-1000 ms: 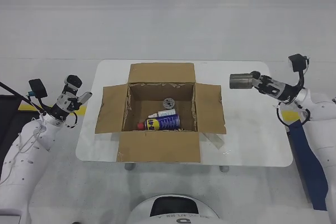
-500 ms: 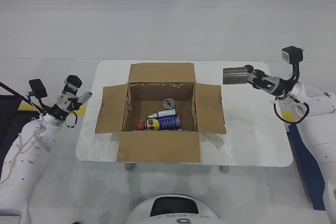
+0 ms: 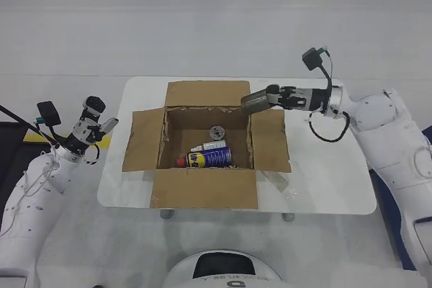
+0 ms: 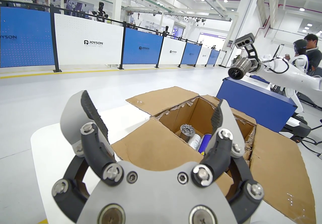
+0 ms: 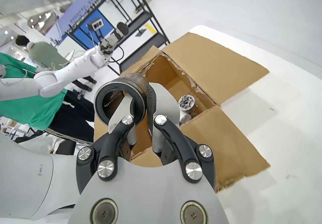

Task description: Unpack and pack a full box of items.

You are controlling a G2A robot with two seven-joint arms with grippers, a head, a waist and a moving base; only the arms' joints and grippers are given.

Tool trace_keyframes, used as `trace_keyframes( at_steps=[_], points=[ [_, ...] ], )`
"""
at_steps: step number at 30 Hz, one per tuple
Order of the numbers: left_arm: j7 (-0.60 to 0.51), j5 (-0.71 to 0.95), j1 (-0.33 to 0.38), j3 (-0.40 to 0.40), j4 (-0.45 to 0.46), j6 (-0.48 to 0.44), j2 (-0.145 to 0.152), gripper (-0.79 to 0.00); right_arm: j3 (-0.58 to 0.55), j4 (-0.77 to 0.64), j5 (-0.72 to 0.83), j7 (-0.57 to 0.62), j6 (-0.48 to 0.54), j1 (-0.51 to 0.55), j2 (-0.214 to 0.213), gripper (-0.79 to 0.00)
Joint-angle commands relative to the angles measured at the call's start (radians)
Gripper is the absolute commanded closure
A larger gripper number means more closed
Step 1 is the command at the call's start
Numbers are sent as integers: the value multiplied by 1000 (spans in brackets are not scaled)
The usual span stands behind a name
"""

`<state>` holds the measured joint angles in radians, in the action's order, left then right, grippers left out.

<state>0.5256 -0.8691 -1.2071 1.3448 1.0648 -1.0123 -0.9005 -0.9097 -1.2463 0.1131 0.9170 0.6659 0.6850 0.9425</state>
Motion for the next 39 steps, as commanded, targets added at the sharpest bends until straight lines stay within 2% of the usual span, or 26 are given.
trace_keyframes(
  at_steps=[1, 7, 9, 13, 18, 21, 27, 32, 39],
  points=[
    [0, 0, 0, 0, 0, 0, 0, -785, 100, 43, -19, 11, -8, -80, 39, 0],
    [0, 0, 0, 0, 0, 0, 0, -785, 318, 183, -110, -58, -29, -225, 169, 0],
    [0, 0, 0, 0, 0, 0, 0, -785, 329, 257, -73, -47, 40, -253, 189, 0],
    [0, 0, 0, 0, 0, 0, 0, -785, 451, 353, -156, -163, -6, -280, 291, 0],
    [0, 0, 0, 0, 0, 0, 0, -785, 539, 517, -161, -199, 46, -307, 405, 0],
    [0, 0, 0, 0, 0, 0, 0, -785, 563, 603, -164, -214, 73, -324, 458, 0],
    [0, 0, 0, 0, 0, 0, 0, -785, 591, 723, -227, -249, 93, -358, 532, 0],
    [0, 0, 0, 0, 0, 0, 0, -785, 622, 765, -291, -251, 99, -353, 585, 0],
    [0, 0, 0, 0, 0, 0, 0, -785, 666, 818, -431, -335, 74, -347, 656, 0]
  ],
)
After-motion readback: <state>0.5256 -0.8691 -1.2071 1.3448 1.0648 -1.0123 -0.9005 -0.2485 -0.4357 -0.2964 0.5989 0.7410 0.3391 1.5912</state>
